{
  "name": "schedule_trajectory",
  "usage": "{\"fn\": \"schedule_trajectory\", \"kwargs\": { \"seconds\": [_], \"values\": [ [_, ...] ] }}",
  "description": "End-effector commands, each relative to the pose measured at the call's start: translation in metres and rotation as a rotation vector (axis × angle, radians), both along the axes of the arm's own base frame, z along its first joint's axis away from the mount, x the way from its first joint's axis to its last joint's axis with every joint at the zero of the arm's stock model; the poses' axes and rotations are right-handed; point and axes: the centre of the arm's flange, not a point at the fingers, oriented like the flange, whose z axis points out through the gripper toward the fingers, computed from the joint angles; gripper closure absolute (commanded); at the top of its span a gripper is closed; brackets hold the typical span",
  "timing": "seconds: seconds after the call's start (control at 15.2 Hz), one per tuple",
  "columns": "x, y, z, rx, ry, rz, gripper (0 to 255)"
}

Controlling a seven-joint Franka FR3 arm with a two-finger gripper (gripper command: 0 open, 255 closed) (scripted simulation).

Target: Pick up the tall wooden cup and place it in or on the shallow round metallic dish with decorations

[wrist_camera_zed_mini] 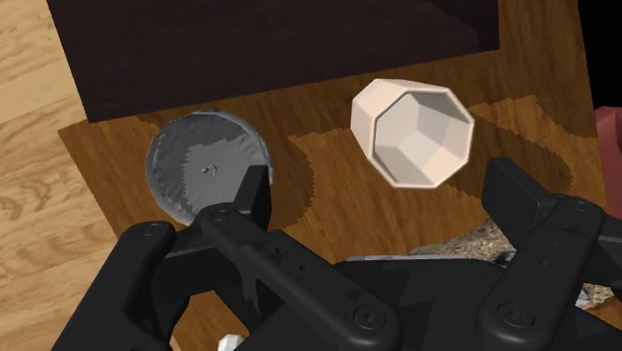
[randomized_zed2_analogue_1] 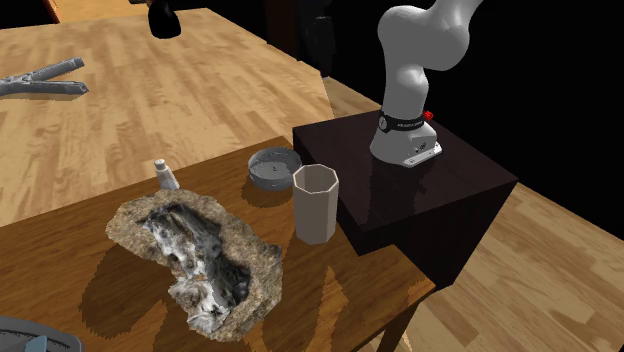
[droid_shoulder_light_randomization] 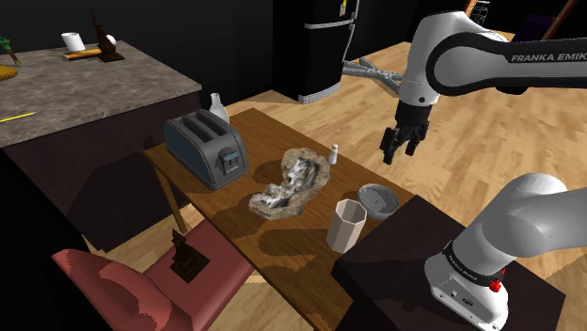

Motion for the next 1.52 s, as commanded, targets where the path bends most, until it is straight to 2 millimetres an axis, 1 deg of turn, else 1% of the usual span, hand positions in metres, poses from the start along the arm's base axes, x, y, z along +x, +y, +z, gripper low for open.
{"fn": "schedule_trajectory", "kwargs": {
  "seconds": [0.0,0.92,0.99,1.45],
  "values": [
    [0.004,0.003,-0.028,-0.007,-0.012,-0.001,0],
    [0.026,0.034,-0.208,-0.052,-0.079,-0.008,0],
    [0.027,0.035,-0.216,-0.054,-0.082,-0.008,0],
    [0.025,0.034,-0.253,-0.054,-0.082,-0.008,0]
  ]
}}
